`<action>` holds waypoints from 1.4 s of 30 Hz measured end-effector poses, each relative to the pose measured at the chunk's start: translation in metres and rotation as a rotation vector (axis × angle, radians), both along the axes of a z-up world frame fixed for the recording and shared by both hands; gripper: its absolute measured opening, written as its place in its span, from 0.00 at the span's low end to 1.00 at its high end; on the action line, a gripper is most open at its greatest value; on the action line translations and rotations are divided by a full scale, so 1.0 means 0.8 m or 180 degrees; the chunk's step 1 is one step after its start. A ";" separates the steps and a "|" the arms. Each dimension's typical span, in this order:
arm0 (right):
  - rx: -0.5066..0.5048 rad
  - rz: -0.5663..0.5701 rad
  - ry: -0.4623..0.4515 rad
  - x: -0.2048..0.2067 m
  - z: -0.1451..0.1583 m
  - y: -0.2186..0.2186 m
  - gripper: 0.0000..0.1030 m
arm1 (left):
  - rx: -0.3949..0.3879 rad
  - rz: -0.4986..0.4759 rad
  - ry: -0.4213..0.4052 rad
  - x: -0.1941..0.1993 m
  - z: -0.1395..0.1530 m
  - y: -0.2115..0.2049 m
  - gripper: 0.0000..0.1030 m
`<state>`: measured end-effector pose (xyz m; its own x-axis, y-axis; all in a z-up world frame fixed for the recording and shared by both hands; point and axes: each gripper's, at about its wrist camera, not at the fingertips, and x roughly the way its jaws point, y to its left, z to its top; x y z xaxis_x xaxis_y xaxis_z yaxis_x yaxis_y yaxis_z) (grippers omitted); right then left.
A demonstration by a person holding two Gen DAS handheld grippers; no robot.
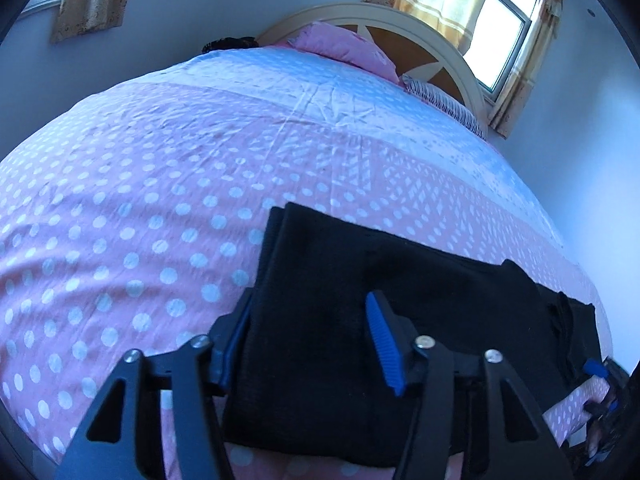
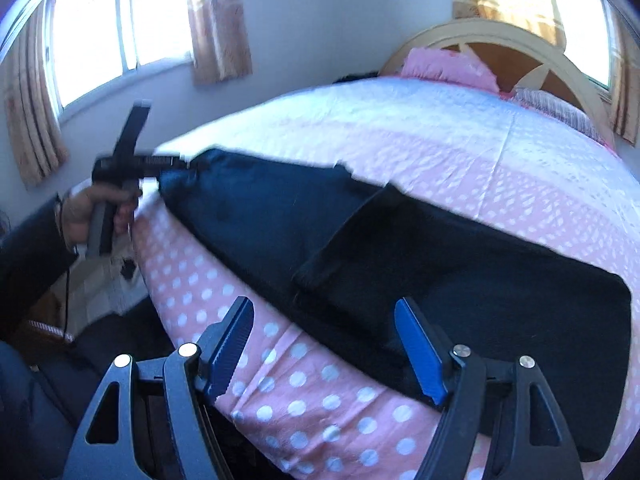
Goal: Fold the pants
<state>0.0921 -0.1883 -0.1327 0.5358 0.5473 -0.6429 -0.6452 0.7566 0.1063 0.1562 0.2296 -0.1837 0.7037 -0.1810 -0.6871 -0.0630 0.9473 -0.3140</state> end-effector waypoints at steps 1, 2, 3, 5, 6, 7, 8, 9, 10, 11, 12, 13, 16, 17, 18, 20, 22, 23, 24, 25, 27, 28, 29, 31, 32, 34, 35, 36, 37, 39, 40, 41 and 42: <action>0.0075 -0.0035 0.0007 0.002 0.003 -0.004 0.72 | -0.0014 0.0000 0.0003 0.000 0.000 0.001 0.49; 0.0166 -0.0075 0.0034 0.004 0.006 -0.009 0.72 | -0.0047 0.0003 0.0010 0.000 0.000 0.003 0.47; 0.0206 -0.0096 0.0053 0.007 0.007 -0.011 0.72 | -0.0058 0.0004 0.0019 0.001 0.000 0.005 0.47; 0.0239 -0.0140 0.0047 0.009 0.009 -0.014 0.72 | 0.0012 -0.0014 0.0028 0.002 0.002 0.003 0.48; 0.0243 -0.0161 0.0032 0.009 0.010 -0.014 0.72 | 0.0049 0.0002 0.0025 0.002 0.002 0.003 0.51; 0.0244 -0.0164 0.0036 0.009 0.010 -0.014 0.72 | 0.0064 0.0016 0.0009 0.002 0.003 0.003 0.52; 0.0247 -0.0162 0.0043 0.008 0.009 -0.013 0.72 | 0.0067 0.0012 0.0001 0.001 0.002 0.003 0.53; 0.0248 -0.0158 0.0039 0.008 0.009 -0.015 0.72 | 0.0086 0.0004 -0.0005 0.001 0.002 0.002 0.53; 0.0243 -0.0150 0.0037 0.007 0.008 -0.015 0.72 | 0.0144 -0.0013 -0.0003 0.002 0.001 0.000 0.53; 0.0230 -0.0140 0.0039 0.006 0.007 -0.013 0.72 | 0.0191 -0.0021 0.0005 0.002 0.002 -0.002 0.53; 0.0217 -0.0131 0.0035 0.005 0.006 -0.012 0.72 | 0.0232 -0.0054 0.0035 0.003 0.004 -0.004 0.52; 0.0212 -0.0127 0.0032 0.005 0.005 -0.012 0.72 | 0.0254 -0.0089 0.0053 0.004 0.004 -0.005 0.49; 0.0206 -0.0105 0.0032 0.004 0.004 -0.009 0.72 | 0.0217 -0.0099 0.0058 0.002 0.003 -0.006 0.41; 0.0203 -0.0104 0.0025 0.003 0.004 -0.008 0.72 | 0.0217 -0.0103 0.0058 0.002 0.003 -0.008 0.36; 0.0201 -0.0102 0.0016 0.003 0.004 -0.008 0.72 | 0.0222 -0.0130 0.0062 0.002 0.004 -0.011 0.33; 0.0204 -0.0097 0.0000 0.002 0.004 -0.006 0.72 | 0.0209 -0.0179 0.0071 0.002 0.006 -0.016 0.22; 0.0218 -0.0100 -0.0012 0.001 0.005 -0.007 0.72 | 0.0321 -0.0163 0.0073 0.001 0.010 -0.023 0.21; 0.0221 -0.0101 -0.0012 0.001 0.004 -0.007 0.72 | 0.0366 -0.0161 0.0068 0.000 0.011 -0.026 0.20; 0.0222 -0.0105 -0.0011 0.002 0.004 -0.007 0.72 | 0.0394 -0.0146 0.0070 -0.001 0.012 -0.027 0.20; 0.0222 -0.0111 -0.0013 0.002 0.003 -0.007 0.72 | 0.0410 -0.0134 0.0078 -0.001 0.013 -0.028 0.20; 0.0232 -0.0121 -0.0009 0.003 0.002 -0.007 0.72 | 0.0489 -0.0124 0.0079 -0.001 0.015 -0.032 0.20; 0.0233 -0.0124 -0.0009 0.004 0.002 -0.007 0.72 | 0.0541 -0.0124 0.0075 -0.002 0.017 -0.035 0.20; 0.0233 -0.0124 -0.0013 0.004 0.002 -0.008 0.72 | 0.0577 -0.0117 0.0073 -0.002 0.019 -0.037 0.20; 0.0234 -0.0126 -0.0017 0.004 0.002 -0.008 0.72 | 0.0624 -0.0100 0.0092 -0.002 0.023 -0.041 0.20; 0.0234 -0.0127 -0.0019 0.004 0.002 -0.008 0.72 | 0.0659 -0.0096 0.0093 -0.002 0.025 -0.043 0.20; 0.0230 -0.0132 -0.0035 0.003 0.002 -0.008 0.72 | 0.0748 -0.0095 0.0074 -0.004 0.031 -0.048 0.20; 0.0232 -0.0131 -0.0042 0.003 0.003 -0.009 0.72 | 0.0801 -0.0098 0.0041 -0.006 0.037 -0.052 0.20; 0.0235 -0.0135 -0.0052 0.003 0.004 -0.009 0.72 | 0.0826 -0.0103 0.0020 -0.008 0.040 -0.055 0.20; 0.0238 -0.0142 -0.0060 0.003 0.005 -0.010 0.72 | 0.0859 -0.0121 -0.0018 -0.010 0.046 -0.060 0.20; 0.0244 -0.0157 -0.0069 0.003 0.006 -0.012 0.72 | 0.0933 -0.0170 -0.0086 -0.014 0.058 -0.071 0.20; 0.0249 -0.0170 -0.0073 0.003 0.007 -0.013 0.72 | 0.0940 -0.0193 -0.0114 -0.016 0.063 -0.075 0.20; 0.0255 -0.0182 -0.0074 0.004 0.008 -0.014 0.72 | 0.0932 -0.0229 -0.0141 -0.018 0.069 -0.081 0.20; 0.0259 -0.0190 -0.0072 0.004 0.009 -0.014 0.72 | 0.0926 -0.0259 -0.0155 -0.019 0.073 -0.086 0.20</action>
